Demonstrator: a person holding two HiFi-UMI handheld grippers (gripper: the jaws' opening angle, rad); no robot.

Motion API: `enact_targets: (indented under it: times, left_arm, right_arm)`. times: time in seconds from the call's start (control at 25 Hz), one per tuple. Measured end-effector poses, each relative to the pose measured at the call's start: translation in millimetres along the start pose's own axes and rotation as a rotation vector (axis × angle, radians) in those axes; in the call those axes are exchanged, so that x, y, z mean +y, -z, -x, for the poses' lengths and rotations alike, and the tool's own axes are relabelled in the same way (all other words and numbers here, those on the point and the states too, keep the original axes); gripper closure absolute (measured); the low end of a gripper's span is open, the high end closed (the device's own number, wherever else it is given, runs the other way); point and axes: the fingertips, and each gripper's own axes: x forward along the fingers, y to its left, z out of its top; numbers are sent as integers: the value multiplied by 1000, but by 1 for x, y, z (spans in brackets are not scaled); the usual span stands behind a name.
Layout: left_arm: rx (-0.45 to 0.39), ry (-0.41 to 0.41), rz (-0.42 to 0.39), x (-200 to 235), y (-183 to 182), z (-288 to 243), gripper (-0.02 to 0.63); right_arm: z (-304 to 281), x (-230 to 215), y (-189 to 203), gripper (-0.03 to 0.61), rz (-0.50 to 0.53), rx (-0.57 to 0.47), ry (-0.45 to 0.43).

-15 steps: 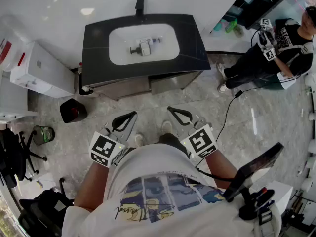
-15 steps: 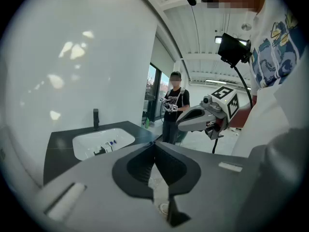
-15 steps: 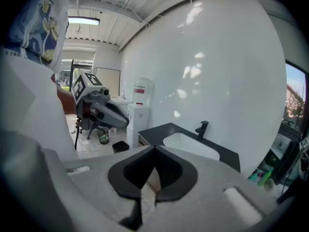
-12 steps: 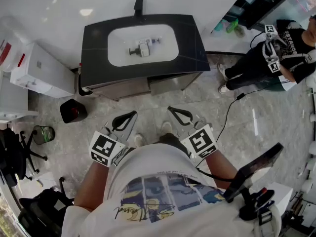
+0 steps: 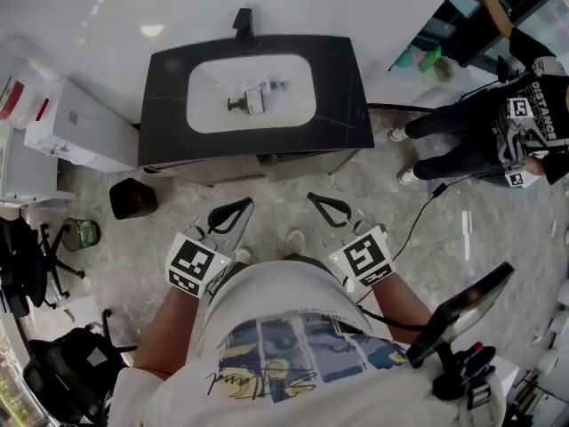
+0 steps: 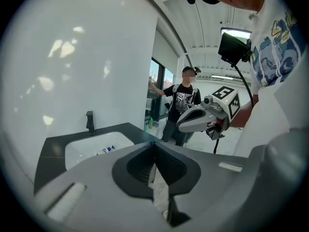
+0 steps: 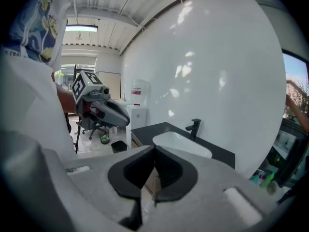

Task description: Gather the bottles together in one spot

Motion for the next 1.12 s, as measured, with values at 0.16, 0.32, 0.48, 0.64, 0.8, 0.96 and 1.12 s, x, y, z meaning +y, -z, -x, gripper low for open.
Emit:
enact_targets:
  times: [0.16, 0.32, 0.48, 0.64, 0.8, 0.96, 1.12]
  left_arm:
    - [17, -42, 5, 0, -7, -28, 611]
    - [23, -144, -6, 14, -12, -45, 595]
    - [45, -173, -13, 27, -16, -64, 579]
    - [77, -157, -21, 50, -20, -84, 553]
    - [106, -108, -54, 81, -21, -108, 545]
    - [121, -62, -111, 121, -25, -130, 541]
    - [153, 14, -157, 158, -24, -152, 538]
  right_arm:
    - [3, -28, 11, 556, -7, -20, -23]
    - [3, -47, 28, 528, -18, -16, -69]
    - [-4, -67, 35, 517, -31, -14, -84]
    - [-19, -89, 36, 515, -50, -17, -71]
    - [-36, -106, 35, 515, -89, 3, -23]
    - [-57, -120, 25, 515, -110, 27, 27]
    - [-81, -133, 15, 515, -148, 52, 102]
